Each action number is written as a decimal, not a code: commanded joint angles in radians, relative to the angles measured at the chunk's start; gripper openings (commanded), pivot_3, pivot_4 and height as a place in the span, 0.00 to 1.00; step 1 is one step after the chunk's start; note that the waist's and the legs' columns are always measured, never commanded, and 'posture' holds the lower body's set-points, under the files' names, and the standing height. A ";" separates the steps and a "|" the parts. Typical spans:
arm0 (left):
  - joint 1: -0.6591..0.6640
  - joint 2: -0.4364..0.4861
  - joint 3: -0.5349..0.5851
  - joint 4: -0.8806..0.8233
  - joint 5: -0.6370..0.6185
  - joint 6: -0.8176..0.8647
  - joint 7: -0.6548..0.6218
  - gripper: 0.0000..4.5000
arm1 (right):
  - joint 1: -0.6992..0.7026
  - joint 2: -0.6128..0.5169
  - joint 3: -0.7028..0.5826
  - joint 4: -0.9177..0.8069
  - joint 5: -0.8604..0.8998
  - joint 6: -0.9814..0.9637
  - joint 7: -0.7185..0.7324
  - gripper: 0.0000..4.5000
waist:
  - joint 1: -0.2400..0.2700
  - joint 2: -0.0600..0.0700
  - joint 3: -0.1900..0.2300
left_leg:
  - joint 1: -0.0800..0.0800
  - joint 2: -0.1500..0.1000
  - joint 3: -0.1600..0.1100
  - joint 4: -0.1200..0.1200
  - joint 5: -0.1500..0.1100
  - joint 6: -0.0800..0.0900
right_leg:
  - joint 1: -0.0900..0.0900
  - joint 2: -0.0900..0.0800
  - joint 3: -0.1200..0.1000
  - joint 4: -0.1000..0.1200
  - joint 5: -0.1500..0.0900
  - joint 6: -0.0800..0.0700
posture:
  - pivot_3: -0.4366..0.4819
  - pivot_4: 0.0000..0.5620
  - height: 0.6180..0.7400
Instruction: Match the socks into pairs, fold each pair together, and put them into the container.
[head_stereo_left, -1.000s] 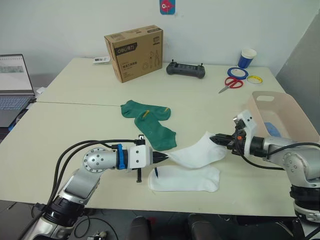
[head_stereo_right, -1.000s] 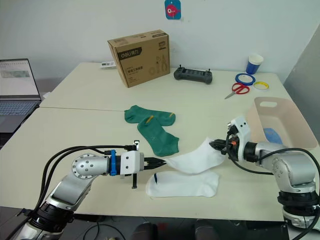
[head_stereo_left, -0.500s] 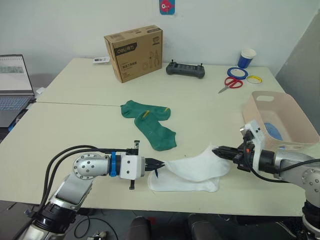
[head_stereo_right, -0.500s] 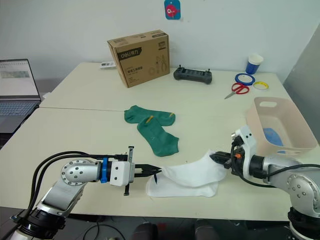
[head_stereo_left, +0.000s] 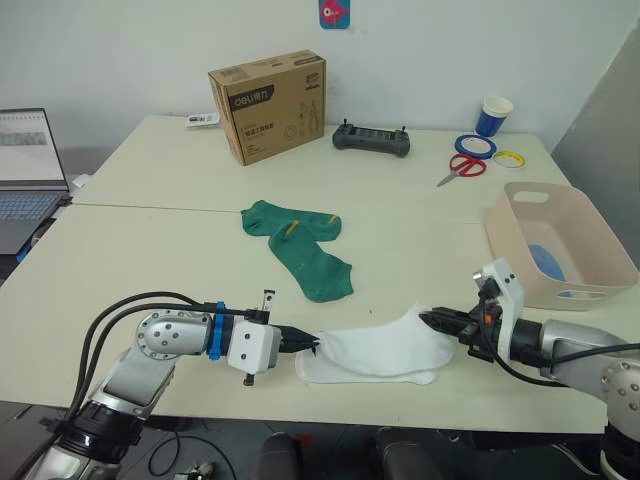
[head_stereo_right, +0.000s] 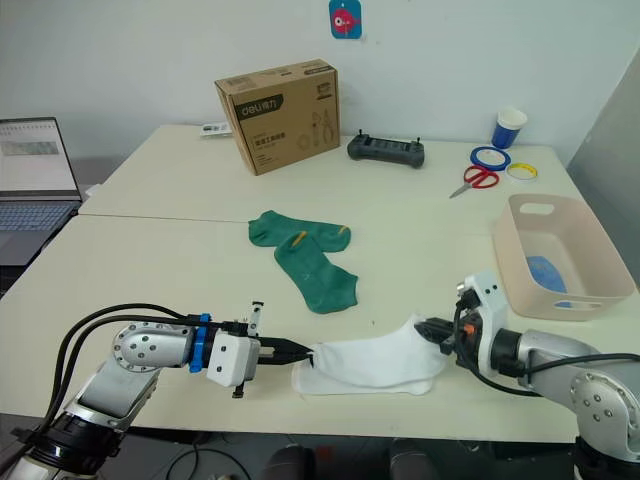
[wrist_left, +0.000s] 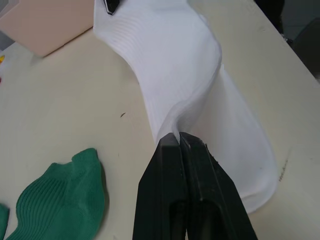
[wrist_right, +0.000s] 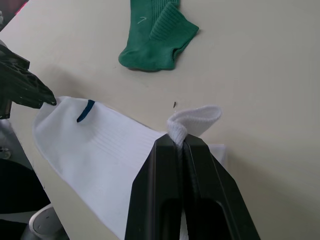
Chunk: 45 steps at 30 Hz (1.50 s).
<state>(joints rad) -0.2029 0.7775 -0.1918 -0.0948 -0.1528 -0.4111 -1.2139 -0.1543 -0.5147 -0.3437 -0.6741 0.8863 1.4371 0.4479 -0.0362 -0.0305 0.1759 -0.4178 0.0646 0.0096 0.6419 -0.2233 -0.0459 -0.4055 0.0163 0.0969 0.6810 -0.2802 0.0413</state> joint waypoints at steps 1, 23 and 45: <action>-0.023 0.019 0.001 0.037 -0.001 -0.069 -0.030 0.00 | 0.051 -0.011 -0.016 -0.029 0.015 -0.047 -0.001 0.01 | 0.000 0.000 0.000 | 0.000 0.000 0.000 0.000 0.000 0.000 | 0.000 0.000 0.000 0.000 0.000 0.000 | 0.48 0.27 1.00; 0.055 0.040 -0.026 -0.028 -0.021 -0.040 -0.041 0.00 | 0.087 -0.026 0.154 0.077 -0.055 -0.298 -0.004 0.01 | -0.020 0.000 0.000 | 0.000 0.000 0.000 -0.001 0.000 0.000 | 0.000 0.000 0.000 0.000 -0.001 -0.002 | 0.48 0.27 1.00; 0.028 0.063 0.002 0.000 -0.035 -0.052 -0.042 0.00 | 0.107 -0.054 0.135 0.082 -0.015 -0.301 -0.006 0.01 | -0.021 0.000 0.000 | 0.000 0.000 0.000 -0.001 0.000 0.000 | 0.000 0.000 0.000 0.000 -0.001 -0.002 | 0.48 0.27 1.00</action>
<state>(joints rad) -0.1710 0.8353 -0.2239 -0.0715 -0.1597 -0.4491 -1.2660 -0.0483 -0.5513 -0.1772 -0.5705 0.8478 1.1434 0.4337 -0.0568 -0.0306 0.1759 -0.4175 0.0650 0.0098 0.6412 -0.2233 -0.0459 -0.4054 0.0159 0.0970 0.6810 -0.2816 0.0389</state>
